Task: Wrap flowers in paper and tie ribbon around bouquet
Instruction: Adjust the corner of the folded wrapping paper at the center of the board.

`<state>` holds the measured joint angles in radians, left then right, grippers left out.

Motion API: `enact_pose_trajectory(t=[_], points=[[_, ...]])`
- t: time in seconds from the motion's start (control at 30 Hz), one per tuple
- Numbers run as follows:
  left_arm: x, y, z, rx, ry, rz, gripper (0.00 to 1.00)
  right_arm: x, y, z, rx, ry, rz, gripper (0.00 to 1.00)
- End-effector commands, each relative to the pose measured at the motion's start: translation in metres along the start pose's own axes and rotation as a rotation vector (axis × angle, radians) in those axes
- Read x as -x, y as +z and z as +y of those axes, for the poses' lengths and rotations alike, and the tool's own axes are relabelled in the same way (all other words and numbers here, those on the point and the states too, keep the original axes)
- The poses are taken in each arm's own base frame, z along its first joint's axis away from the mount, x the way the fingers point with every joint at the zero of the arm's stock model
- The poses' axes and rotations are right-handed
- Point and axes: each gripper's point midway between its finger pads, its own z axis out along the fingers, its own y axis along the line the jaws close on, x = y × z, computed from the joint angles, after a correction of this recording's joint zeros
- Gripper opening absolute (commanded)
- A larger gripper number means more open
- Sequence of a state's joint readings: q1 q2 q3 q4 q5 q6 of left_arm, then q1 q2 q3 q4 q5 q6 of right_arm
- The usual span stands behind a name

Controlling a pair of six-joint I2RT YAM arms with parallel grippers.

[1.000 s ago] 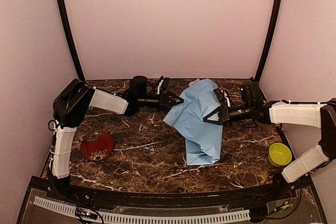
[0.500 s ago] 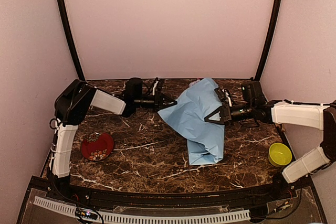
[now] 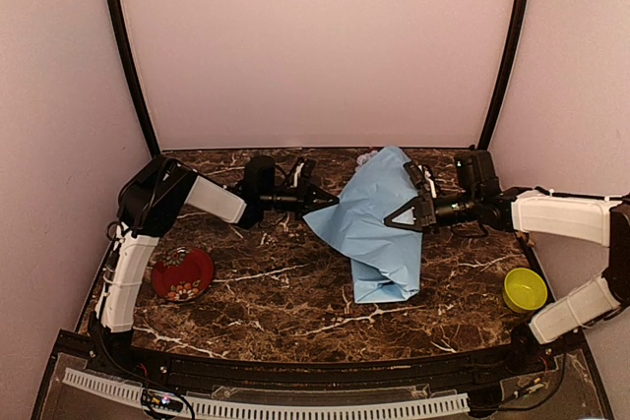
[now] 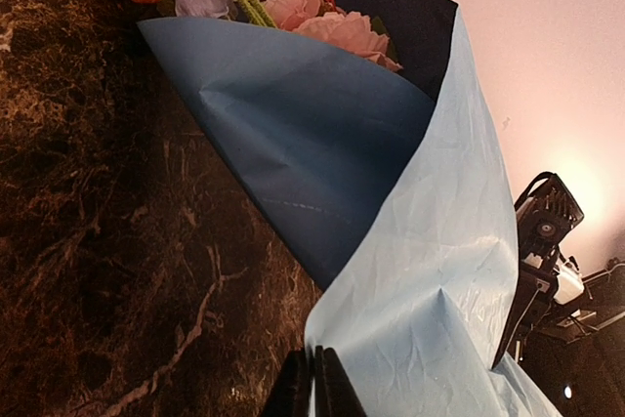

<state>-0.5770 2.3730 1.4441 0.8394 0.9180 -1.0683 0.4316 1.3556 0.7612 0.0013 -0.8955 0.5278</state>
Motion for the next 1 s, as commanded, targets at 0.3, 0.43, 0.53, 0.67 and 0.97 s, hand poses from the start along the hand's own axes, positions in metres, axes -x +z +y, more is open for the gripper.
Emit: enact_pose_trajectory(t=[0.3,0.43,0.53,0.67,0.97], points=[[-0.001,0.004,0.011,0.178,0.084,-0.029,0.47,0.024,-0.01,0.032,0.077,-0.139,-0.067,0.0],[0.028,-0.029,0.0,0.461,0.353,-0.112,0.67,0.026,-0.011,0.034,0.079,-0.144,-0.071,0.0],[0.051,-0.067,-0.01,0.686,0.615,-0.182,0.73,0.027,-0.012,0.034,0.079,-0.146,-0.074,0.0],[0.036,-0.076,-0.073,0.659,1.111,-0.171,0.82,0.029,-0.013,0.035,0.08,-0.149,-0.074,0.0],[-0.072,-0.056,-0.121,0.409,1.758,0.018,0.99,0.035,-0.016,0.039,0.08,-0.164,-0.076,0.0]])
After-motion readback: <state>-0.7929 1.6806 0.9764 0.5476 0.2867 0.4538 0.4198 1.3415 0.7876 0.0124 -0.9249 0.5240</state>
